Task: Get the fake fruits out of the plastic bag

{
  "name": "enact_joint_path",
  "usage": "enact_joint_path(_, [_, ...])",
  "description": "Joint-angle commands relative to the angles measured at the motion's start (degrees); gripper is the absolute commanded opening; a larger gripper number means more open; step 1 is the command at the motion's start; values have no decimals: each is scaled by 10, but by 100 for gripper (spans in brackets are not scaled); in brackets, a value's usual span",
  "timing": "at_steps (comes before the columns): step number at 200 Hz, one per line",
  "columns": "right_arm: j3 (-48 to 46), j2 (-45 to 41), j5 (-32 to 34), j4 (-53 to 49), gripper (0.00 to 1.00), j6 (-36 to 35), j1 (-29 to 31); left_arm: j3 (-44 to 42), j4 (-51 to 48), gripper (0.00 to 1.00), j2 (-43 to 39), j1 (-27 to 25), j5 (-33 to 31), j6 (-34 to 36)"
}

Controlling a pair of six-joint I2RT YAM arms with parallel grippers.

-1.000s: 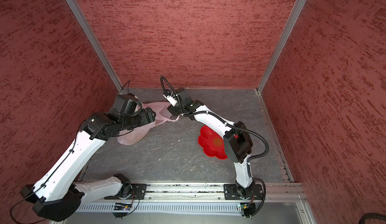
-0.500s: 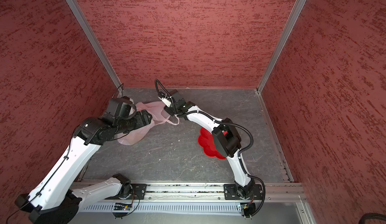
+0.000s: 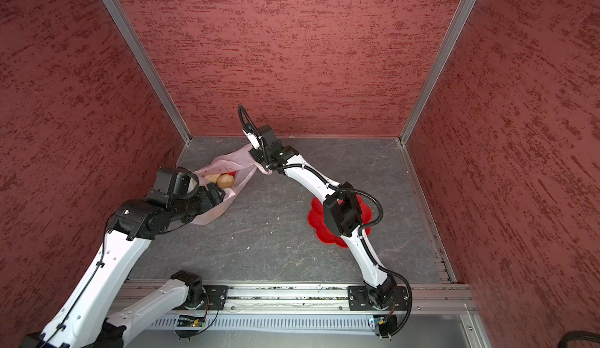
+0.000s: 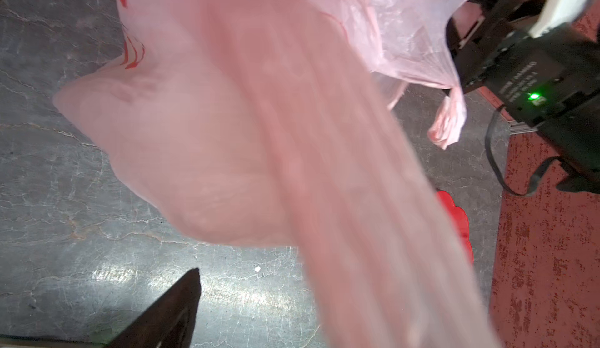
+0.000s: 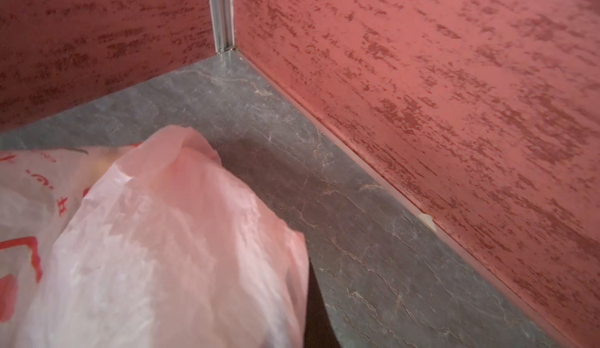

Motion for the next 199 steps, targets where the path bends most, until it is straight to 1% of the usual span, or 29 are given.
enact_joint_path(1, [21,-12,48,-16,0,68,-34,-3,84,93,30,27,51,33])
enact_joint_path(36, [29,-33,89,-51,0,135,-64,-4,174,93,103,47,95,48])
enact_joint_path(56, [27,-44,124,-94,0,155,-65,3,214,93,148,63,118,57])
enact_joint_path(69, [15,-56,132,-120,0,175,-66,10,241,93,179,72,135,61])
enact_joint_path(83, [-27,-80,142,-121,0,196,-59,22,268,93,214,78,145,63])
enact_joint_path(100, [-83,-114,171,-111,0,207,-45,35,300,91,246,81,151,58])
enact_joint_path(139, [-178,-192,186,-118,0,249,-21,62,345,91,303,85,158,53])
enact_joint_path(158, [-232,-235,195,-117,0,270,-2,67,367,91,322,85,167,50])
enact_joint_path(173, [-286,-268,199,-113,0,300,17,64,379,91,330,85,173,49])
enact_joint_path(184, [-331,-294,200,-104,0,327,37,59,382,91,331,87,173,49])
enact_joint_path(199, [-372,-315,200,-99,0,359,67,50,382,91,321,90,177,51])
